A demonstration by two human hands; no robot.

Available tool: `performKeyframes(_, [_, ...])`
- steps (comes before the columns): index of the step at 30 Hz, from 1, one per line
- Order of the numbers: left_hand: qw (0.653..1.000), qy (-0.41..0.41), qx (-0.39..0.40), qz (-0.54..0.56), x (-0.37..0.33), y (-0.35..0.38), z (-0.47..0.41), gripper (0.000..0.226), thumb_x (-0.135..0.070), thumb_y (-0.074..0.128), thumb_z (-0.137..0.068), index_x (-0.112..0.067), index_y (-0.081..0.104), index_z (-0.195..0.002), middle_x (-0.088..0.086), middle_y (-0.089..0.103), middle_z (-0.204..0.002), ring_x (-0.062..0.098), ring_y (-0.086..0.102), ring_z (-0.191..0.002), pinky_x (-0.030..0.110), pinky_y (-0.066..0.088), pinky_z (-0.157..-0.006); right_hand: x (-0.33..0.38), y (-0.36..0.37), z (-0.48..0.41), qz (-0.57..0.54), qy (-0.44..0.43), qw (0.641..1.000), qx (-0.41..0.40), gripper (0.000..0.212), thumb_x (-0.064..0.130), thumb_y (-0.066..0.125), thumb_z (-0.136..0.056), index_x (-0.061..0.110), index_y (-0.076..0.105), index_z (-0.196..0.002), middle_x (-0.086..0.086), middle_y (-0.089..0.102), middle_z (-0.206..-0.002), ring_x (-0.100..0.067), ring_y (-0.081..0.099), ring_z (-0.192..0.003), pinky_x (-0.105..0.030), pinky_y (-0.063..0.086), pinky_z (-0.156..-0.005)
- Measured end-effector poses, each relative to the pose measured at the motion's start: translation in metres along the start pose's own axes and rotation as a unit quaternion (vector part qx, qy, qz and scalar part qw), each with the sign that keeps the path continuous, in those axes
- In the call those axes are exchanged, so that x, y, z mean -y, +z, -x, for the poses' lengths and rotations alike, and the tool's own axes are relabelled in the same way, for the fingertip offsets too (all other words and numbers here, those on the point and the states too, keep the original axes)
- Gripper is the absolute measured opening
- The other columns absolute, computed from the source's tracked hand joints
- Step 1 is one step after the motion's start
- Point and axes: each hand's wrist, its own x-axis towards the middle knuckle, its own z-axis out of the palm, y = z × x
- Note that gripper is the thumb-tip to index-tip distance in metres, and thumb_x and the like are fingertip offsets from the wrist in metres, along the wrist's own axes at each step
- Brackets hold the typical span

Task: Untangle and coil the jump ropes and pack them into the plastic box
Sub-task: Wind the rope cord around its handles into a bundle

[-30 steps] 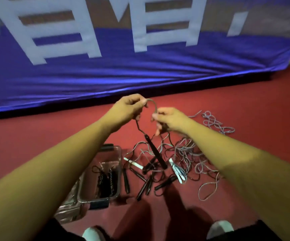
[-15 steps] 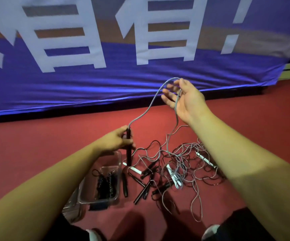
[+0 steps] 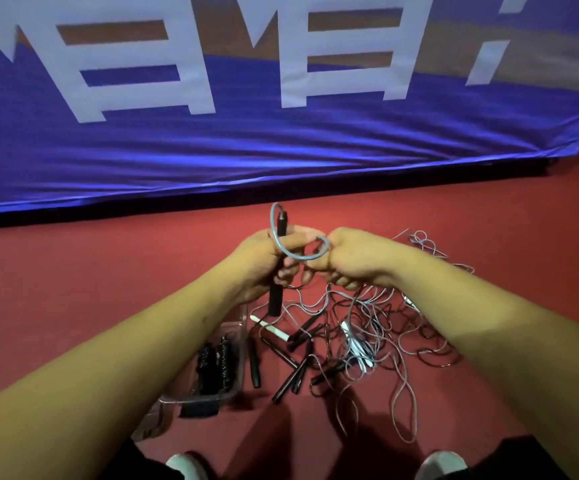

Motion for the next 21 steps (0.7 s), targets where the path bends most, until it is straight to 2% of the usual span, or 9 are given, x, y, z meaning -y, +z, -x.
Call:
performKeyframes(3, [0.999,0.031,-0.021,-0.006,-0.008,-0.007,-0.002,0.007,-0.011,0.055,-0.092,-0.008,0.061,-0.089,0.003,0.064,-0.064,0.007,0.036,-0.034,0.015,0.018,-0.035,-0.012,-0.007,-0.004,-0.076,-0.016,0.997,-0.005,0.032,0.028,0.056,-0.096,0.002,0.067,-0.082,0.003,0.031,-0.049,-0.009,0.025,-0.041,-0.018,0.021,-0.040])
performKeyframes(6, [0.990,0.073,-0.104,0.066,-0.024,-0.019,-0.008,0.014,-0.005,0.048,-0.097,-0.011,0.056,-0.087,0.005,0.071,-0.072,0.005,0.035,-0.034,0.013,0.019,-0.034,-0.032,-0.020,-0.007,-0.003,-0.031,0.999,-0.025,0.029,0.029,0.063,-0.092,0.005,0.066,-0.076,0.002,0.048,-0.050,-0.011,0.045,-0.046,-0.019,0.036,-0.048])
performKeyframes(9, [0.963,0.131,-0.178,0.152,-0.048,-0.046,-0.005,0.021,-0.004,0.040,-0.100,-0.014,0.054,-0.088,0.000,0.068,-0.064,0.001,0.035,-0.037,0.010,0.019,-0.036,-0.074,-0.032,-0.011,0.069,0.051,0.995,-0.048,0.025,0.022,0.060,-0.095,0.010,0.059,-0.072,-0.008,0.066,-0.069,-0.016,0.058,-0.061,-0.020,0.039,-0.052])
performKeyframes(12, [0.940,0.158,-0.226,0.203,-0.062,-0.081,0.005,0.018,-0.003,0.041,-0.100,-0.011,0.052,-0.088,0.001,0.066,-0.065,0.002,0.040,-0.042,0.011,0.024,-0.036,-0.112,-0.037,-0.011,0.010,0.129,0.991,-0.046,0.022,0.019,0.056,-0.096,0.010,0.057,-0.076,-0.014,0.066,-0.077,-0.017,0.063,-0.065,-0.021,0.039,-0.053])
performKeyframes(14, [0.941,0.122,-0.268,0.165,-0.058,-0.093,0.006,0.018,0.002,0.040,-0.098,-0.007,0.052,-0.088,0.007,0.069,-0.081,0.004,0.047,-0.045,0.011,0.027,-0.036,-0.113,-0.034,-0.016,-0.068,0.113,0.990,-0.051,0.022,0.022,0.054,-0.098,0.007,0.058,-0.082,-0.009,0.057,-0.063,-0.019,0.062,-0.058,-0.022,0.038,-0.051])
performKeyframes(16, [0.952,0.023,-0.301,0.048,-0.047,-0.096,0.006,0.016,0.010,0.035,-0.096,0.002,0.048,-0.091,0.016,0.069,-0.099,0.010,0.062,-0.048,0.012,0.029,-0.035,-0.094,-0.026,-0.026,-0.109,0.055,0.990,-0.077,0.024,0.025,0.054,-0.098,0.005,0.060,-0.085,0.000,0.039,-0.051,-0.013,0.042,-0.043,-0.022,0.033,-0.044])
performKeyframes(18, [0.956,-0.095,-0.266,-0.075,-0.034,-0.091,0.009,0.011,0.012,0.034,-0.096,0.003,0.039,-0.101,0.021,0.072,-0.093,0.019,0.068,-0.049,0.015,0.031,-0.031,-0.071,-0.015,-0.033,-0.131,0.010,0.987,-0.093,0.025,0.025,0.053,-0.098,0.006,0.061,-0.084,0.004,0.030,-0.050,-0.010,0.025,-0.042,-0.020,0.024,-0.042])
performKeyframes(19, [0.959,-0.119,-0.237,-0.103,-0.031,-0.084,0.011,0.012,0.011,0.036,-0.097,0.000,0.037,-0.101,0.021,0.073,-0.087,0.020,0.066,-0.047,0.016,0.031,-0.031,-0.058,-0.010,-0.034,-0.116,-0.004,0.989,-0.092,0.026,0.025,0.053,-0.098,0.007,0.062,-0.083,0.004,0.030,-0.050,-0.009,0.024,-0.042,-0.019,0.022,-0.041])
performKeyframes(21, [0.974,-0.083,-0.178,-0.117,-0.031,-0.066,0.014,0.009,0.005,0.045,-0.098,-0.003,0.045,-0.098,0.020,0.074,-0.094,0.018,0.063,-0.047,0.016,0.031,-0.033,-0.035,-0.002,-0.030,-0.054,-0.025,0.996,-0.068,0.025,0.024,0.054,-0.098,0.008,0.065,-0.083,0.006,0.033,-0.050,-0.007,0.026,-0.041,-0.019,0.023,-0.041])
